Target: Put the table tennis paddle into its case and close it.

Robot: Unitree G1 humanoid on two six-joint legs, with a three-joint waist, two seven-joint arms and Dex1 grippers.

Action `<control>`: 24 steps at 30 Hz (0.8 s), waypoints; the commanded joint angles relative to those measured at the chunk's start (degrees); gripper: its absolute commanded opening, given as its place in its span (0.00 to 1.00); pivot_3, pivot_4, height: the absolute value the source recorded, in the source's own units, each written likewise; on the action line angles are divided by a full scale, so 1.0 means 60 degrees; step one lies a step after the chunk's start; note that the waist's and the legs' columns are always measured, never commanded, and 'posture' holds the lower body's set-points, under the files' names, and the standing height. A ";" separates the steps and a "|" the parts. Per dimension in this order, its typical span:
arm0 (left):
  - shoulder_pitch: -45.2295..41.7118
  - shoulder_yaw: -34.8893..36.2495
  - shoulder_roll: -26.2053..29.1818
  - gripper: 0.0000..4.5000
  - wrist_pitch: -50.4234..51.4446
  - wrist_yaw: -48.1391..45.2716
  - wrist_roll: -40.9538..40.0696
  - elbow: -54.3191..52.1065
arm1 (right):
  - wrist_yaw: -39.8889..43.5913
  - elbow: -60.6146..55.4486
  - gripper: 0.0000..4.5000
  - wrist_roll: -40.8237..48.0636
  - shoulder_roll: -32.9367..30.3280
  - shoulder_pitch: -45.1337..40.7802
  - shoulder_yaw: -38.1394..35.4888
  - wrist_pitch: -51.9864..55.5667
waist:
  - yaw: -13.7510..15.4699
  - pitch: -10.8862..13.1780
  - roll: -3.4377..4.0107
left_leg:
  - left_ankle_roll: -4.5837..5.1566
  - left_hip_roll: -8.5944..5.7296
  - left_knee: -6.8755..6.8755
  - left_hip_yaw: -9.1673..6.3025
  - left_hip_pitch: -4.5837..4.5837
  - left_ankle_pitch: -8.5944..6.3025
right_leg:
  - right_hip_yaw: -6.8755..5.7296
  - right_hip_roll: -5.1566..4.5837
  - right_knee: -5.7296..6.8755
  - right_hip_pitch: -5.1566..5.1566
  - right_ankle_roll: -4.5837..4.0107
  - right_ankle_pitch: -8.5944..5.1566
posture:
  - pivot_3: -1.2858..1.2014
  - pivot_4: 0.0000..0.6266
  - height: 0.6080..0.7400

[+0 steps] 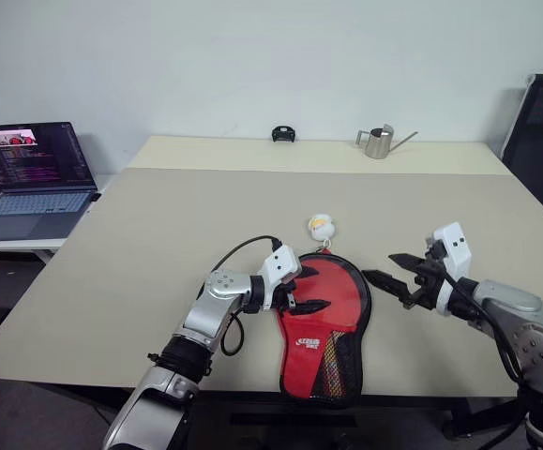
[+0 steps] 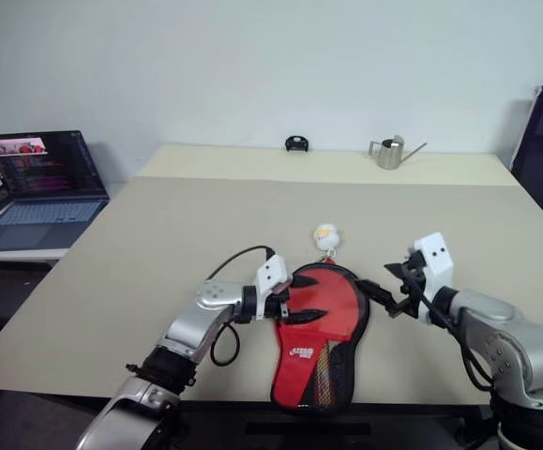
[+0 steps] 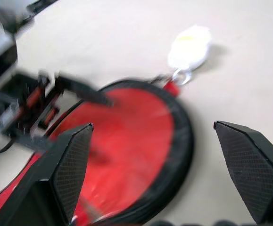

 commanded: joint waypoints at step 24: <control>0.0196 -0.0201 -0.0149 0.86 -0.0789 0.0513 0.0354 0.0363 | -0.0408 1.3162 1.00 -0.3600 0.2970 -0.7280 0.2323 -0.6858 | -0.0116 -0.0001 0.0015 | -0.0002 -0.0006 -0.0008 0.0011 0.0000 0.0002 | 0.0008 -0.0016 -0.0008 -0.0007 -0.0004 0.0002 | 0.52 0.24 1.00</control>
